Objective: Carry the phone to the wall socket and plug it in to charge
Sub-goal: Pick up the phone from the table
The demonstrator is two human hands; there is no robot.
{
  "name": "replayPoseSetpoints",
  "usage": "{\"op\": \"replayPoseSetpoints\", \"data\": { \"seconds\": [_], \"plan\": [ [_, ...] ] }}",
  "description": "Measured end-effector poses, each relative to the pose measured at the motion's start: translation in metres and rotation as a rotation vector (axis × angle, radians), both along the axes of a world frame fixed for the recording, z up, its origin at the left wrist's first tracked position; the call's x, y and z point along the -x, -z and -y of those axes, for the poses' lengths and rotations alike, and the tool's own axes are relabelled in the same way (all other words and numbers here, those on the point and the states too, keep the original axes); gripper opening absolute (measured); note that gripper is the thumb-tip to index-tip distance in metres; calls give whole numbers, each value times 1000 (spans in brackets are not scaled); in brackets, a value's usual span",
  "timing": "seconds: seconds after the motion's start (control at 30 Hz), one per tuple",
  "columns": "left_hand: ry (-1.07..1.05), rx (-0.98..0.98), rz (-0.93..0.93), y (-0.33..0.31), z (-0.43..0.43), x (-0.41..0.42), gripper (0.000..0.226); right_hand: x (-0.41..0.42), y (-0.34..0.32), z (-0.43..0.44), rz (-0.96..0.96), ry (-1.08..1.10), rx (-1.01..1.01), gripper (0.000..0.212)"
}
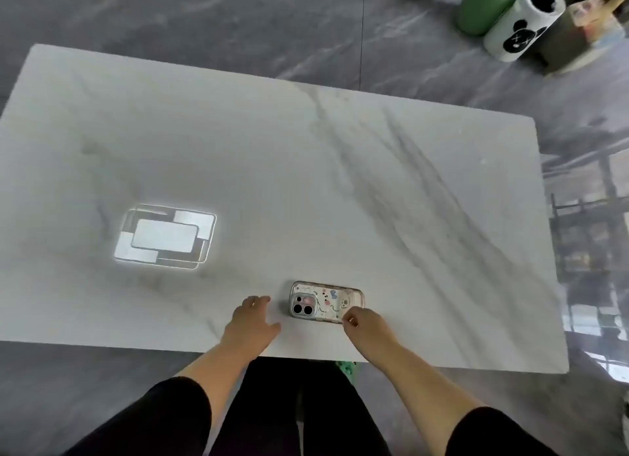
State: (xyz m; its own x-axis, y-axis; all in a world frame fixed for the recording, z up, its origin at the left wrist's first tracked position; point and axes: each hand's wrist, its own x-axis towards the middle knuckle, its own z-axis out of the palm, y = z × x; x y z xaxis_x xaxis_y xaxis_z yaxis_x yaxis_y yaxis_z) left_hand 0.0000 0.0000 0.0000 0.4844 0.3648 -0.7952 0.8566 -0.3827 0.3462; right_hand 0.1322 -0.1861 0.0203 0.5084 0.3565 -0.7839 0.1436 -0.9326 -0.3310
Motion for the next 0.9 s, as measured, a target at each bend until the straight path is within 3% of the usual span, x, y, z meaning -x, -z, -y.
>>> {"op": "replayPoseSetpoints", "data": {
  "seconds": [0.13, 0.23, 0.33, 0.4, 0.7, 0.9],
  "plan": [
    [188, -119, -53, 41, 1, -16, 121, -3, 44, -16, 240, -223, 11, 44],
    [278, -164, -78, 70, 8, -17, 140, -1, 79, -19, 327, -358, -22, 68],
    [301, -164, -116, 89, 15, -16, 149, 0, 104, -17, 335, -562, 29, 109],
    [299, -130, -149, 97, 17, -17, 153, 0, 114, -11, 400, -608, 0, 121],
    [303, -100, -179, 106, 14, -17, 160, -5, 129, 0, 676, -625, -262, 108],
    [307, -89, -186, 105, 13, -19, 161, -11, 118, -14, 662, -562, -170, 94]
  ]
}}
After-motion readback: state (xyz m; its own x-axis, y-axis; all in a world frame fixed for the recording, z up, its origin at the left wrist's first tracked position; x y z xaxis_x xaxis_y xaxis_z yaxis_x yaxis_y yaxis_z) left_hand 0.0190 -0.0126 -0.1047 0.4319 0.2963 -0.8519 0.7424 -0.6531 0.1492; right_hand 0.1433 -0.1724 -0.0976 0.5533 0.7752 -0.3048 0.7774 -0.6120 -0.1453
